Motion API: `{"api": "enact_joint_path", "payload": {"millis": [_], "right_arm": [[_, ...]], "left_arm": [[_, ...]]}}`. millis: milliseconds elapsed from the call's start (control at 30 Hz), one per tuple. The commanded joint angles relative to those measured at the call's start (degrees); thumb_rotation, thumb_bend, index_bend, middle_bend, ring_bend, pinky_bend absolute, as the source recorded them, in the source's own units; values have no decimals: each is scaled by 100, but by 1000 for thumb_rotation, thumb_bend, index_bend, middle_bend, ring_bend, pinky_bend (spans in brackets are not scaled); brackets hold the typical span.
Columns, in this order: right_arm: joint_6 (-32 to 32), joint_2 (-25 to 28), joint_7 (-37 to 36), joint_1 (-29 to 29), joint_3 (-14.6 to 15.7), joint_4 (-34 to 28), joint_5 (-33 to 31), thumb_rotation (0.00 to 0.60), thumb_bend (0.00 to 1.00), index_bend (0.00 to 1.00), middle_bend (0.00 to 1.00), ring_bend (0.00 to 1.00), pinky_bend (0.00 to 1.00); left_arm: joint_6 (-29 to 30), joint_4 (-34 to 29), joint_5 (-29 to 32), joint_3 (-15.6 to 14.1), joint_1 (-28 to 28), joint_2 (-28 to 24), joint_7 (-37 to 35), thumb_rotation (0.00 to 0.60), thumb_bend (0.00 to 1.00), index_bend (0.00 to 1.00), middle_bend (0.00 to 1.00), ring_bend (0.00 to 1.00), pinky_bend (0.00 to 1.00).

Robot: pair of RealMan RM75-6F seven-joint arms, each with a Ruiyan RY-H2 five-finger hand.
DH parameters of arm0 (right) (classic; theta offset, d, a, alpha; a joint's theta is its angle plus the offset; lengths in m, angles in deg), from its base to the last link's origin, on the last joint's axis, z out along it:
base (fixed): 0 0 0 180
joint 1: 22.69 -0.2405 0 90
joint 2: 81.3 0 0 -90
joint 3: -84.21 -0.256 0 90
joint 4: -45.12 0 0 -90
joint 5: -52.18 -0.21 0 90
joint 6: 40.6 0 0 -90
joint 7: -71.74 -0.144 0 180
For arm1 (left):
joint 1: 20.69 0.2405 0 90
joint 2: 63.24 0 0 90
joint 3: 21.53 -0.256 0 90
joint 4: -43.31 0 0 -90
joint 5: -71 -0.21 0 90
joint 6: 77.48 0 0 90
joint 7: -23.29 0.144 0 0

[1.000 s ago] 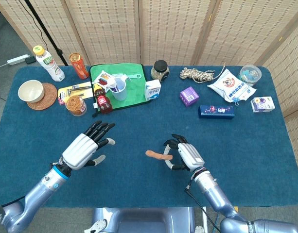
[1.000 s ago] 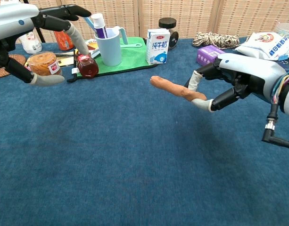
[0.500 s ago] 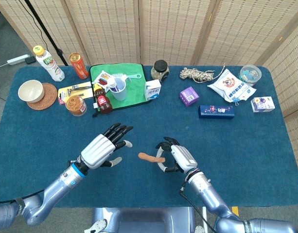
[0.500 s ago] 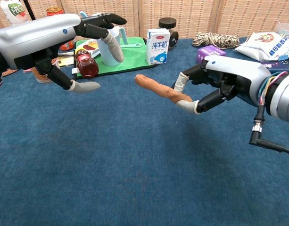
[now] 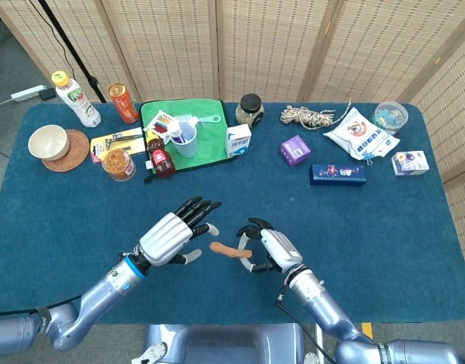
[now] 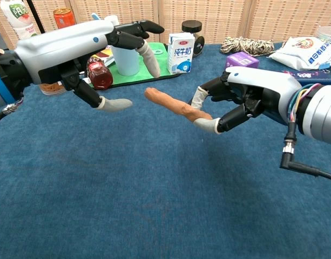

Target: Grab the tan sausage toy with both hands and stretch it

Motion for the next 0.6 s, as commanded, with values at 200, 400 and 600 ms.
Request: {"api": "enact_joint_path", "payload": {"millis": [200, 400, 600], "right_arm": [[-66, 57, -124, -32, 8, -57, -8, 600, 450, 685, 279, 33, 0], [-87, 95, -181, -51, 30, -84, 17, 600, 450, 685, 279, 33, 0], [-78, 125, -275, -41, 50, -91, 60, 600, 449, 685, 276, 32, 0]], "left_arm": [[-31, -60, 101, 15, -105, 158, 121, 600, 284, 410, 31, 0, 0], [-17, -90, 226, 40, -143, 268, 228, 600, 310, 410, 33, 0, 0], [-29, -114, 354, 65, -192, 393, 357, 600, 310, 440, 43, 0, 0]]}}
